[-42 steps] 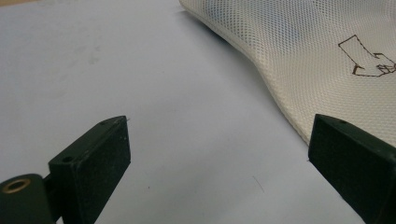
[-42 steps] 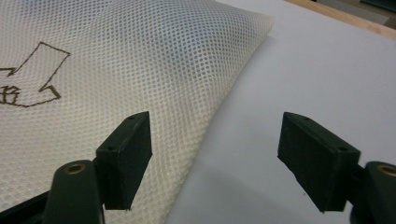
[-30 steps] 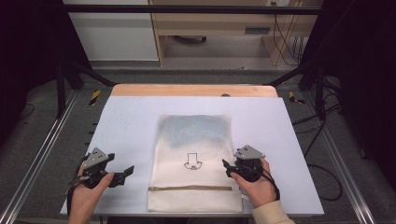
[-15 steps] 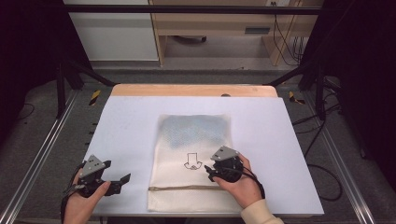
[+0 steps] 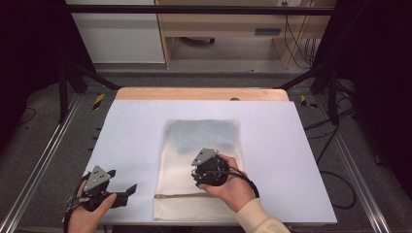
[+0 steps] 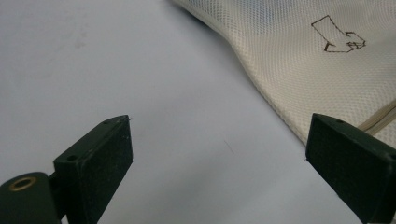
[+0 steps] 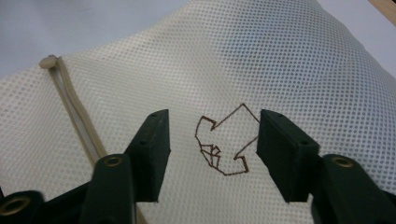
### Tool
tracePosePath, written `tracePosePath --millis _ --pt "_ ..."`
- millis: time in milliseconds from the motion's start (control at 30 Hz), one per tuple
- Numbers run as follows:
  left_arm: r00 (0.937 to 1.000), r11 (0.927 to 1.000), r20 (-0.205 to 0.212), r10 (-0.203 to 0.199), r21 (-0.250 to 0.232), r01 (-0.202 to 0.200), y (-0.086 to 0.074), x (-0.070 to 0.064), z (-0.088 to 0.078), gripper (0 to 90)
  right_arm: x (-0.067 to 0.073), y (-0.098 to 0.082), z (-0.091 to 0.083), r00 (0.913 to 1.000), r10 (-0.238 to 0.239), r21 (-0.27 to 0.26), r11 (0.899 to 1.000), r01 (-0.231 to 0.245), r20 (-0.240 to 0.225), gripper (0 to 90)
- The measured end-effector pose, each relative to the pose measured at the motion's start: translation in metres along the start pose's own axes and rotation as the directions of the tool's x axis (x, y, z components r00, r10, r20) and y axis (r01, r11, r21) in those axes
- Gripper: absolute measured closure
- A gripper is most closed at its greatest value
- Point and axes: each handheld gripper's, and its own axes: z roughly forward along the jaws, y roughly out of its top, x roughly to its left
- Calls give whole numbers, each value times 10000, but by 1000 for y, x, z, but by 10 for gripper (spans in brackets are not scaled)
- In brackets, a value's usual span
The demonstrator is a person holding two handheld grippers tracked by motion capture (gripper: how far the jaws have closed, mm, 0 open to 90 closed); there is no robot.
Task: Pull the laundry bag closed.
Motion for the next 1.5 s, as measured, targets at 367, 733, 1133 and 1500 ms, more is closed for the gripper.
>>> tracePosePath --millis 367,733,1133,1500 --pt "9983 9999 580 -53 118 46 -2 -13 5 72 12 24 17 9903 -775 450 9955 832 -1151 642" --pt "9977 9990 597 322 289 -340 -5 -27 2 68 20 36 23 9814 -1135 812 9886 1271 -1549 697" --pt "9961 9966 748 461 645 -509 -8 -33 4 67 30 52 29 9678 -1470 1330 9753 1762 -2042 766" --pt "9936 9899 972 580 1232 -698 -15 -38 -1 80 54 61 43 9390 -1877 1478 9601 2373 -2882 819"
